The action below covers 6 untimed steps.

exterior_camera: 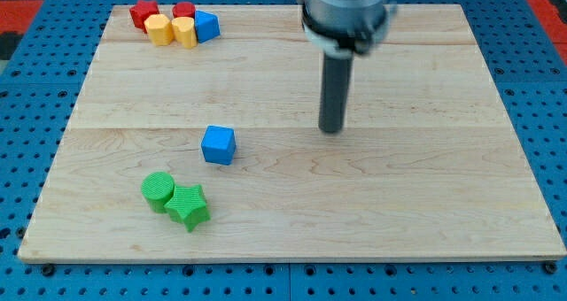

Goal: Move the blue cube to the bottom right of the yellow hexagon

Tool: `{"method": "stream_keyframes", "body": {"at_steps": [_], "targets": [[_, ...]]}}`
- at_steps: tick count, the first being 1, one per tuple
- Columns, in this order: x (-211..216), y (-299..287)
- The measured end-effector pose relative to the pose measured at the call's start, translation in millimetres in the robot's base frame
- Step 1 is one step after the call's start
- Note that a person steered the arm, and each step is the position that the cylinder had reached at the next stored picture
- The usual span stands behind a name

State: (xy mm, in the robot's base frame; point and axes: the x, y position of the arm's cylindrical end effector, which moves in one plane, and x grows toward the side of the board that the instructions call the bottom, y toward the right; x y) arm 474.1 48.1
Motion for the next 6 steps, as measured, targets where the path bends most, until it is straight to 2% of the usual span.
{"method": "stream_keyframes", "body": {"at_steps": [1, 2, 4, 5, 6], "targets": [[43, -59], [31, -138], [-81, -141], [-81, -94], [-115, -158]]}}
